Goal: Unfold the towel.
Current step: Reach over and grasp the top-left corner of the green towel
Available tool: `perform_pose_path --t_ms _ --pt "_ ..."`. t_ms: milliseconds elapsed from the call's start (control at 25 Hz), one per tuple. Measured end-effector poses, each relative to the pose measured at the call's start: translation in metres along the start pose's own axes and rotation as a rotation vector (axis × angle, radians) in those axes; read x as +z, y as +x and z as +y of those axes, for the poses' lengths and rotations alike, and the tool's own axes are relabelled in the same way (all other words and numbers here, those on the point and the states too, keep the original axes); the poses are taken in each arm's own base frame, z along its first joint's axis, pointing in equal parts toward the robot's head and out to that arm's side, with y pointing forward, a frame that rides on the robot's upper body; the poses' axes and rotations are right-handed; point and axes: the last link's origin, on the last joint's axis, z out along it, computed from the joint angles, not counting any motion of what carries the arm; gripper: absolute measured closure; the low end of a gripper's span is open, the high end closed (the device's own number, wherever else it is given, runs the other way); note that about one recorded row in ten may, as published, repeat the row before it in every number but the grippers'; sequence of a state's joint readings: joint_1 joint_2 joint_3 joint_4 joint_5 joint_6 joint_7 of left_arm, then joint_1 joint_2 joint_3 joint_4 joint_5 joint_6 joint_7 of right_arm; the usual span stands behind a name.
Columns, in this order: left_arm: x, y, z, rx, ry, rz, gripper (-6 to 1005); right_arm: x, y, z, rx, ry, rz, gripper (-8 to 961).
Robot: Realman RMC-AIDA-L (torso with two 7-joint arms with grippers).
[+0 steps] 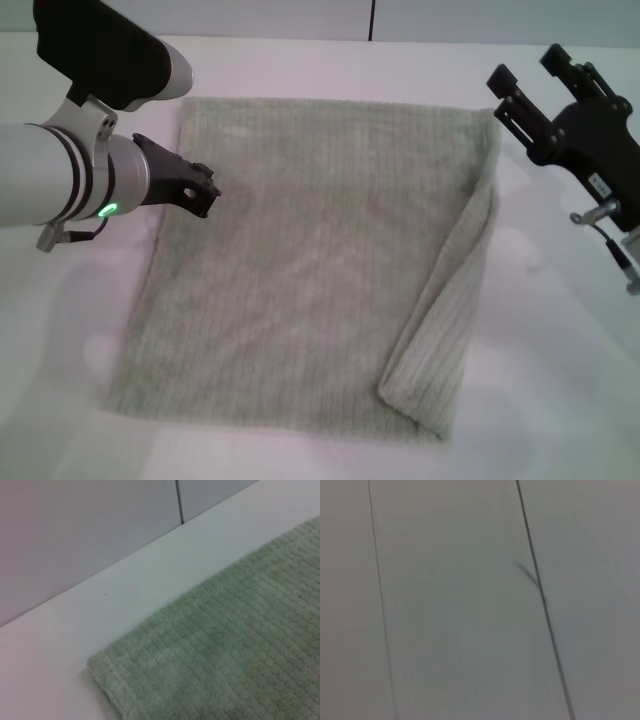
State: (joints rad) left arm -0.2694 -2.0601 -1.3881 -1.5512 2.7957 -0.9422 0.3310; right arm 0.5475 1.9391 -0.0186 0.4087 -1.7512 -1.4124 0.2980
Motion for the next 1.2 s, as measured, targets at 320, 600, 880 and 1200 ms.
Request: perform_pose_path --t_ms 320,600,880,1200 --pt "0.006 0.002 -0.004 -0.002 0.0 -0.014 1001 0.057 -0.01 -0.009 0.06 -0.146 0.291 226" --pt "0.014 0.003 -0.006 -0.002 -0.001 -0.033 1001 0.095 -0.016 -0.001 0.133 -0.28 0.659 227" --pt "0.018 0.003 -0.009 -0.008 0.002 -0.043 1001 0.111 -0.032 -0.011 0.2 -0.349 0.906 226" --pt "0.019 0.006 -0.01 -0.003 0.002 -0.039 1001 0.135 -0.07 -0.021 0.194 -0.467 1.008 227"
